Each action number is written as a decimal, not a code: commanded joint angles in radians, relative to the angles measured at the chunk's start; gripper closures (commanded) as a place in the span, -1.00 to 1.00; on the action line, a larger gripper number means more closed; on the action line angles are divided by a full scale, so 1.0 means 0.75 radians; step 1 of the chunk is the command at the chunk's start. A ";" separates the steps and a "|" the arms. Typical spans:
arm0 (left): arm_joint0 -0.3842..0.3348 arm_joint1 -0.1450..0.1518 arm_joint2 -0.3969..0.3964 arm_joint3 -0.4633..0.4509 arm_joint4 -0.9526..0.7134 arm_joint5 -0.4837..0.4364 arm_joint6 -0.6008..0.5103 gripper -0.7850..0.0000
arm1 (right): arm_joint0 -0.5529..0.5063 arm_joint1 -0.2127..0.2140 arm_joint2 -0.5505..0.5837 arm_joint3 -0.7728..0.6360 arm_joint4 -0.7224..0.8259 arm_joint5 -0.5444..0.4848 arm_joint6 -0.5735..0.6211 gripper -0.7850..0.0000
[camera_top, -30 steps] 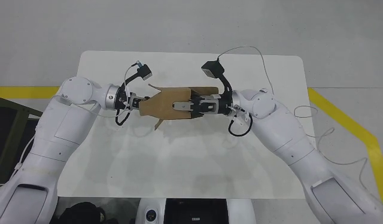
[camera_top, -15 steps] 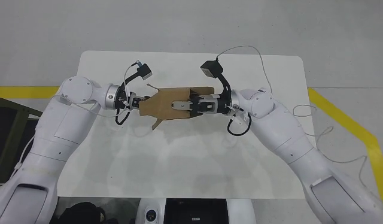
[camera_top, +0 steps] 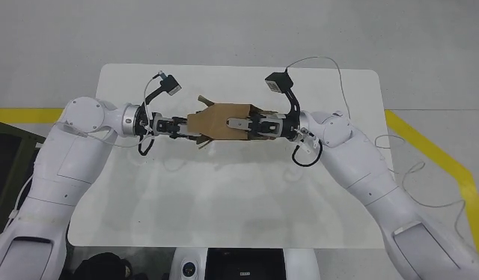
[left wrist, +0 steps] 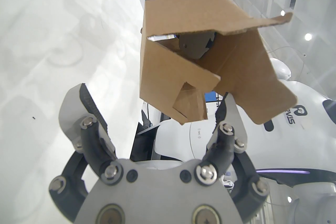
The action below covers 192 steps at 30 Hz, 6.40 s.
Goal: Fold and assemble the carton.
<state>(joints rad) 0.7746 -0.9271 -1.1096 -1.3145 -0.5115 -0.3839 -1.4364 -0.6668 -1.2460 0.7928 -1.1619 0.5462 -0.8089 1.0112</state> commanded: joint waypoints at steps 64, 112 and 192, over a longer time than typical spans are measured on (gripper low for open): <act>-0.016 0.016 0.036 0.082 0.050 -0.051 0.051 -1.00 | 0.048 -0.023 -0.135 -0.041 0.082 0.017 0.017 1.00; 0.003 0.025 0.084 0.033 0.053 -0.061 0.061 -1.00 | 0.040 -0.047 -0.103 0.045 0.024 -0.031 -0.031 1.00; 0.011 0.029 0.053 0.054 0.056 -0.078 0.078 -1.00 | 0.010 -0.016 -0.143 -0.027 0.053 0.084 0.084 1.00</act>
<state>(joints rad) 0.7832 -0.9048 -1.0704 -1.2740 -0.4694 -0.4423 -1.3777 -0.6604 -1.2576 0.6873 -1.1828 0.5848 -0.7452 1.0749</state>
